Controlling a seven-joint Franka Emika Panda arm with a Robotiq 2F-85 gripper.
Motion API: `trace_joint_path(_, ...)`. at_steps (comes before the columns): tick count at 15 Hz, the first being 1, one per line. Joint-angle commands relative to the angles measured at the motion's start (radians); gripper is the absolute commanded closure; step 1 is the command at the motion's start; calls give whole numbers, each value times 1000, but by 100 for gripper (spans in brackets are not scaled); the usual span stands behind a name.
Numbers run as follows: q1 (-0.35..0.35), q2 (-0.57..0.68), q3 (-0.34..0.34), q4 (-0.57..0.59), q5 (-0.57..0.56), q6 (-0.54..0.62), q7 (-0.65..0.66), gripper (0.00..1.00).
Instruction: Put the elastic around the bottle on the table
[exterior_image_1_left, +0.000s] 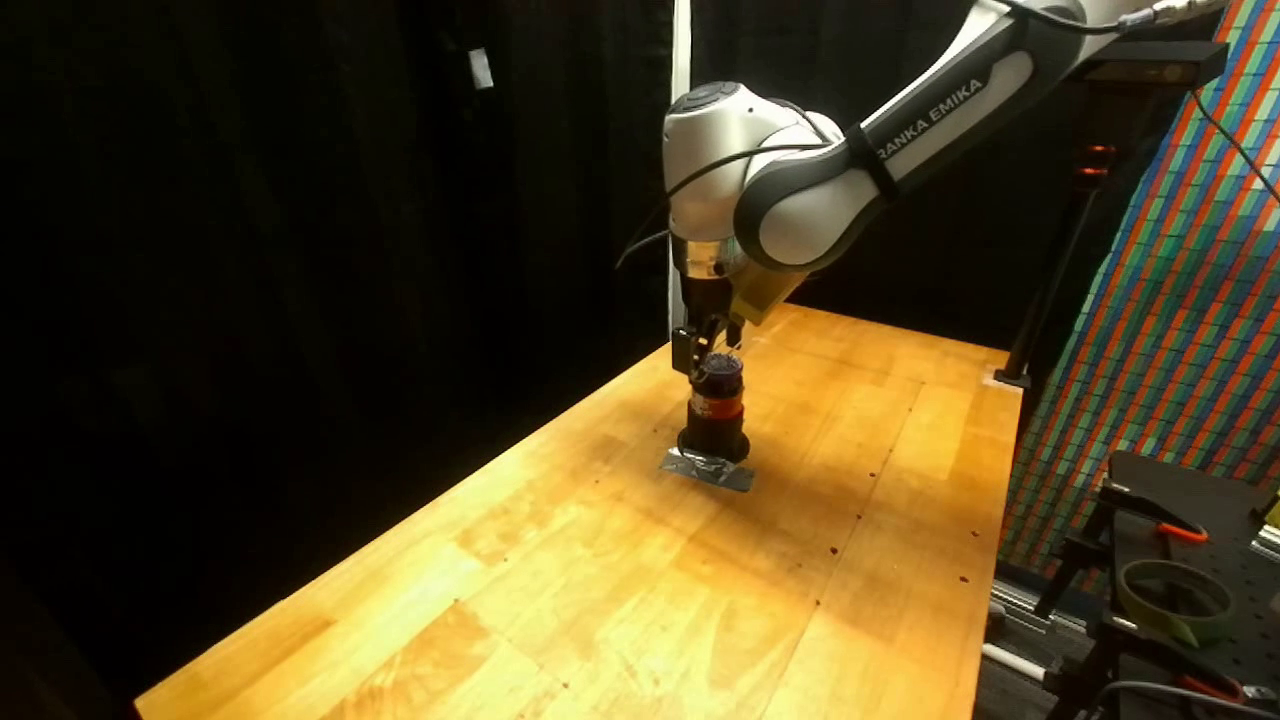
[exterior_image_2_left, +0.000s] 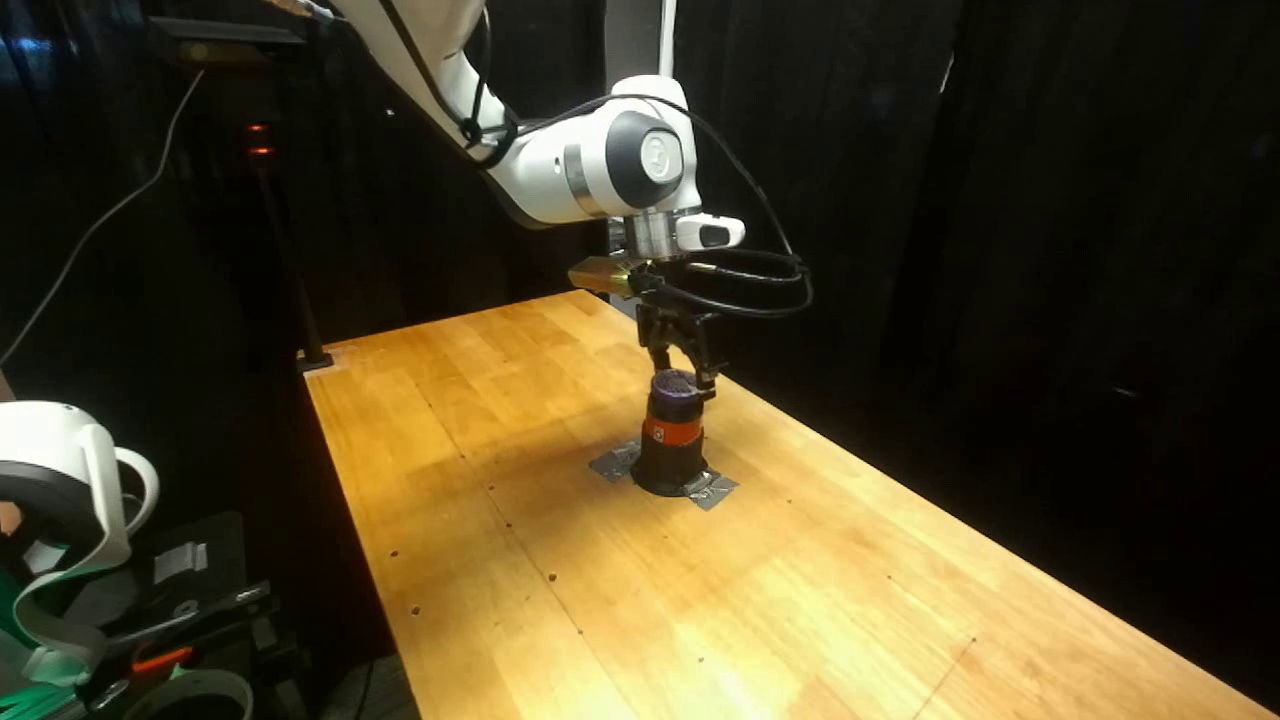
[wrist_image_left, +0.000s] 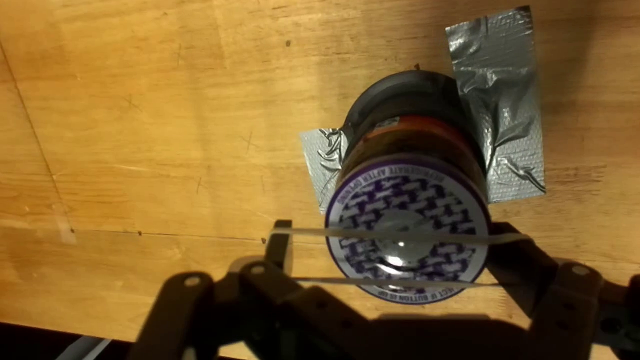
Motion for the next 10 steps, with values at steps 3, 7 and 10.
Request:
trace_joint_path(3,24,45,-41,47,16,31,19,0)
trace_joint_path(7,37,57,-62,54,8,60,66,0)
trace_joint_path(10,47,68,-80,63,4,71,95,0)
